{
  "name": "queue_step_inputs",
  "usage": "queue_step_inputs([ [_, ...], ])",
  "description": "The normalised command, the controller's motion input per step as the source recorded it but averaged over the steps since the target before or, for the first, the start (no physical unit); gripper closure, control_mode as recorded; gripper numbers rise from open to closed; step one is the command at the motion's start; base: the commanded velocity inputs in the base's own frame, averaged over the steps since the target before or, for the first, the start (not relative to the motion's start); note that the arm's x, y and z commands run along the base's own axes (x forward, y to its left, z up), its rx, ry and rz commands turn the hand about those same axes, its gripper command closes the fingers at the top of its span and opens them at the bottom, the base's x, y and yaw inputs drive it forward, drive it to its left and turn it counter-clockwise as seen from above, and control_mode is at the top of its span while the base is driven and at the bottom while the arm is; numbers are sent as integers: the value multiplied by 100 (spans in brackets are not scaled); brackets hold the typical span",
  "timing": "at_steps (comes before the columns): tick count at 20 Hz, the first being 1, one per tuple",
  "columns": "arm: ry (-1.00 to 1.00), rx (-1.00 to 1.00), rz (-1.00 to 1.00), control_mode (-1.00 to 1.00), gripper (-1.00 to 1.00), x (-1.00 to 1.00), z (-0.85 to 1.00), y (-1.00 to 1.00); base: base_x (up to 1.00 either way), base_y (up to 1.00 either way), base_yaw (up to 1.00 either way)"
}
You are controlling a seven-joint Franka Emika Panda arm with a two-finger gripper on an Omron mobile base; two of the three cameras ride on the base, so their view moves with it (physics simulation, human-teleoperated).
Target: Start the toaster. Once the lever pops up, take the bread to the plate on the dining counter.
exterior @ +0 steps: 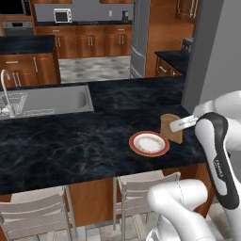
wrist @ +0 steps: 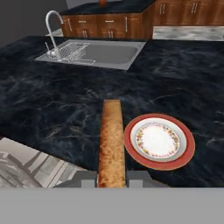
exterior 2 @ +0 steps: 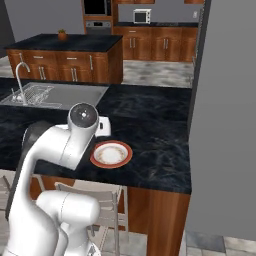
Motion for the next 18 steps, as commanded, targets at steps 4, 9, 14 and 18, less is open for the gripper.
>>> queue_step_inputs([
  [4,0,7,14,-100,100,61,-42,-1,0,0,0],
  [9,0,8,5,-100,100,59,-36,-2,0,0,0],
  [14,0,4,2,-100,100,42,-40,-4,0,0,0],
  [18,0,2,0,-100,100,33,-49,0,0,0,0],
])
